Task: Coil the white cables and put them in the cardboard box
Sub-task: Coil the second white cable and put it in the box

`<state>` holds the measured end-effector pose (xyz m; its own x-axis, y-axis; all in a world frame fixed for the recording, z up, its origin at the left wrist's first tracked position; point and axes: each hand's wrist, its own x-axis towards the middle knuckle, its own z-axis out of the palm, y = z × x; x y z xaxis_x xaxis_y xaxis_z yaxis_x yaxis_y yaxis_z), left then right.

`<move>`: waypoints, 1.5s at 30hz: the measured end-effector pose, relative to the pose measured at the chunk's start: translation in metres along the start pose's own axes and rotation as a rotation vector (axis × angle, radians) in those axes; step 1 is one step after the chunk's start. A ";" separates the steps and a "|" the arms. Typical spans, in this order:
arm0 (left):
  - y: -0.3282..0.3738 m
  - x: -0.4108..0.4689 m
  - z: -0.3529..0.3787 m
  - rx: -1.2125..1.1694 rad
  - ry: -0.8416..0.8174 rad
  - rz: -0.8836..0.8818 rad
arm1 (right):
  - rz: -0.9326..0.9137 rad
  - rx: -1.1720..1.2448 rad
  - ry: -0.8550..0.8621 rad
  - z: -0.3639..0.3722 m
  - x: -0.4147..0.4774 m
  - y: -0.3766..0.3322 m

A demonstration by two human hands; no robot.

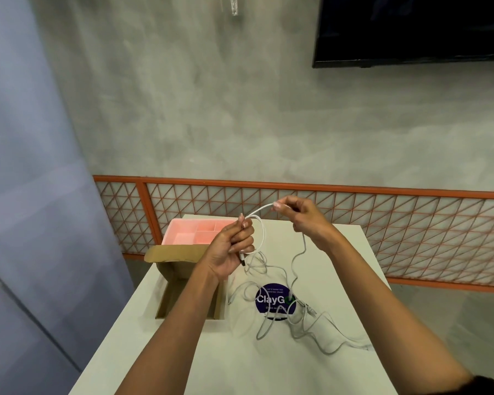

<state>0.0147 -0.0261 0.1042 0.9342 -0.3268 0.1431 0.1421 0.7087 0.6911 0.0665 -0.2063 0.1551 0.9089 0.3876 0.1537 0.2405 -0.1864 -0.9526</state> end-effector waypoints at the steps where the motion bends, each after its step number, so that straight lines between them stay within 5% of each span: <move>1: -0.001 -0.001 0.002 0.001 -0.011 -0.007 | -0.024 0.011 0.047 0.001 0.002 0.000; 7: -0.002 -0.001 0.009 0.083 -0.074 -0.083 | -0.084 0.073 0.256 0.008 0.009 0.006; 16: 0.004 -0.001 0.012 0.174 0.015 -0.009 | 0.005 -0.141 0.150 0.004 0.002 0.015; 25: 0.011 0.007 0.016 0.313 0.145 0.108 | 0.256 -0.390 -0.458 0.022 -0.015 0.035; 34: 0.001 0.016 0.002 0.537 0.233 0.153 | 0.231 -0.490 -0.681 0.033 -0.018 0.015; 45: -0.009 0.004 -0.002 1.012 0.263 -0.153 | -0.012 -0.753 -0.431 0.007 -0.009 -0.021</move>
<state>0.0179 -0.0320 0.0969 0.9882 -0.1368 -0.0694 0.0380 -0.2200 0.9748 0.0511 -0.1991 0.1715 0.7331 0.6734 -0.0954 0.5493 -0.6689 -0.5008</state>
